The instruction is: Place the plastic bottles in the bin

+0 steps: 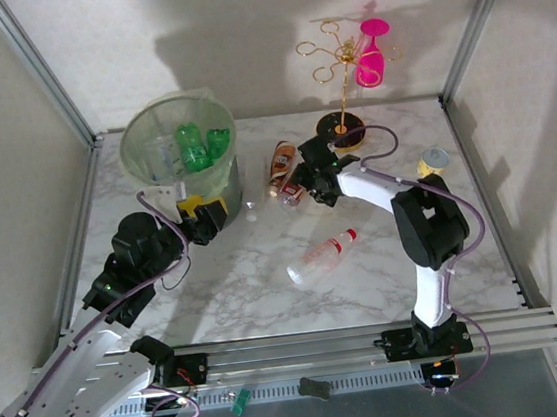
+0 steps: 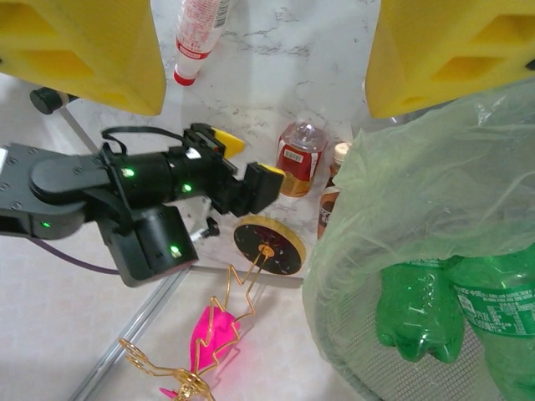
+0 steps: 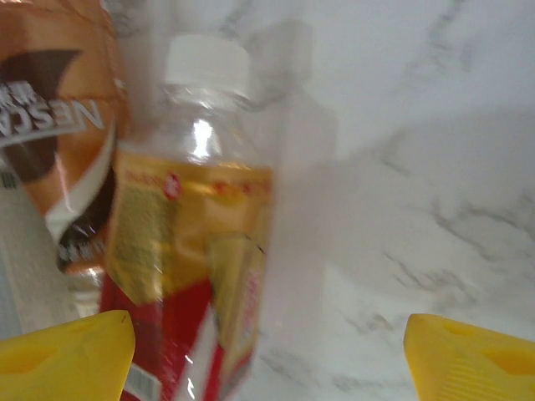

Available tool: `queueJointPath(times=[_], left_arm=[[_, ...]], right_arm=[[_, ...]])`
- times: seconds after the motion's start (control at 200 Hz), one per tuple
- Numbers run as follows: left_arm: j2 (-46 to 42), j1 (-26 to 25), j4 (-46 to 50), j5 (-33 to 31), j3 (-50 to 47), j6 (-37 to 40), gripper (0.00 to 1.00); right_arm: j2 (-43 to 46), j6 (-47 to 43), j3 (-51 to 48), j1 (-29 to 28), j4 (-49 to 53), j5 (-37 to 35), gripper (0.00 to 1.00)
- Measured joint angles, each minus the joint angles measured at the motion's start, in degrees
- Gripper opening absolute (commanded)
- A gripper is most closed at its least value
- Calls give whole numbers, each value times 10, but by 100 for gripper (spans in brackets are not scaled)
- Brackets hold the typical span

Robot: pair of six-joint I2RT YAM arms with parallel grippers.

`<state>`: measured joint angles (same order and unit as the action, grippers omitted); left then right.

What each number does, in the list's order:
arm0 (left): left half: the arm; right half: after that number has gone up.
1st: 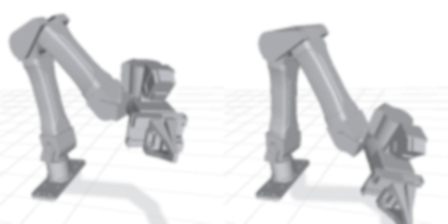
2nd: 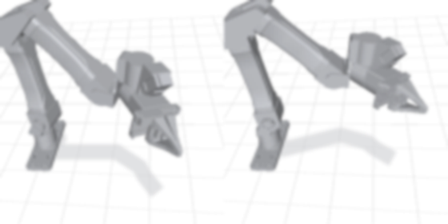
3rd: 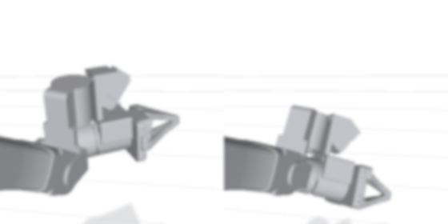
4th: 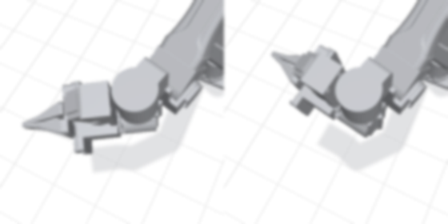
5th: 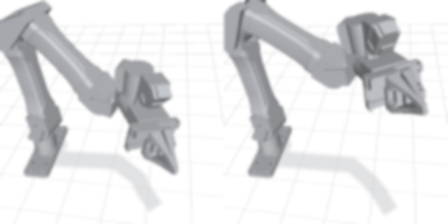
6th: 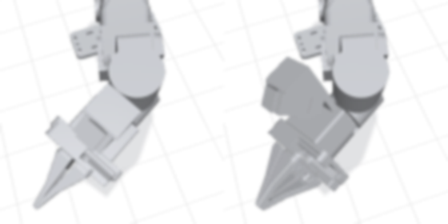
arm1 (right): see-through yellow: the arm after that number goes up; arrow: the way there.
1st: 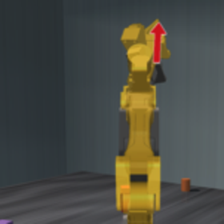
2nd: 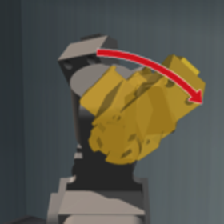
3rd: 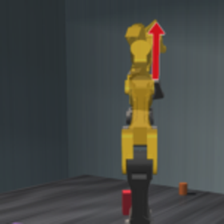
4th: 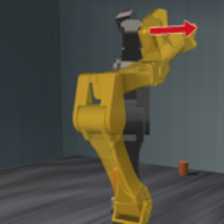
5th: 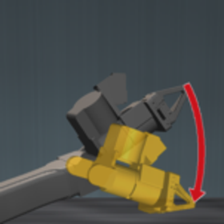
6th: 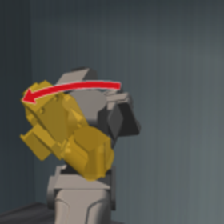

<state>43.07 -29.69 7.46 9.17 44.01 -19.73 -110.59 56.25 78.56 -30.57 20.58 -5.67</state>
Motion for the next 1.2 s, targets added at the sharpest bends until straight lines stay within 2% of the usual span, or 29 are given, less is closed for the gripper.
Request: queueJointPath(times=[0.34, 0.431, 0.481, 0.716, 0.856, 1.202], left_arm=[[-7, -13, 0, -2, -9, 1, 63], [-7, -16, 0, -2, -9, 3, 63], [-7, -17, 0, -2, -9, 3, 63], [-7, -19, 0, -3, -9, 5, 63], [-7, -21, 0, -6, -9, 5, 62], [-7, -21, 0, -17, -9, 9, 62]], right_arm=[[-84, 2, 96, 0, 3, 25, 80], [-101, 6, 101, 0, 3, 28, 76], [-108, 8, 101, 0, 7, 29, 71], [-112, 19, 98, 2, 15, 27, 69], [-111, 20, 85, 9, 9, 30, 56], [-68, 17, 26, 15, -13, 18, 36]])
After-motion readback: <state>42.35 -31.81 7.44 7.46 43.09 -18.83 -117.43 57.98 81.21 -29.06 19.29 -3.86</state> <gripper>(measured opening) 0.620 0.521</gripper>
